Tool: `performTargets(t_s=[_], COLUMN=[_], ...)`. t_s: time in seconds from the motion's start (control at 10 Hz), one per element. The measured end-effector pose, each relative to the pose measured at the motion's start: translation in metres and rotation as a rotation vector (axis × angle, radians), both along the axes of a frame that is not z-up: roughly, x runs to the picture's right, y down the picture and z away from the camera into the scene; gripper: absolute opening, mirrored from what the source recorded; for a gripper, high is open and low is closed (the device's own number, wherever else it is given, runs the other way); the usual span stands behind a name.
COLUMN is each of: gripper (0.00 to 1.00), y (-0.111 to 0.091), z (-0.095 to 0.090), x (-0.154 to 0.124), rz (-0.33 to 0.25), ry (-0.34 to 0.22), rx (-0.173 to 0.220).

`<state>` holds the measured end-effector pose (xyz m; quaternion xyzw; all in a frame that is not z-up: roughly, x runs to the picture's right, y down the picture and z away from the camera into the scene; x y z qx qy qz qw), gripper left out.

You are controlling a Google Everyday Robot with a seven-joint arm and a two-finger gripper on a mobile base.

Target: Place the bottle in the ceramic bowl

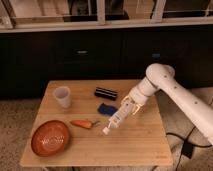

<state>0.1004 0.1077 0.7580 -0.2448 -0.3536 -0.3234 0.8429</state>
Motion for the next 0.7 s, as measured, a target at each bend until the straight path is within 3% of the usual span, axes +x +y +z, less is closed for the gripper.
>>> performTargets(t_s=[0.5, 0.7], gripper=[0.15, 0.15], y=[0.000, 0.003], z=[-0.019, -0.026], x=[-0.058, -0.083], rz=[-0.167, -0.226], ry=[-0.071, -0.107], rx=[0.036, 0.029])
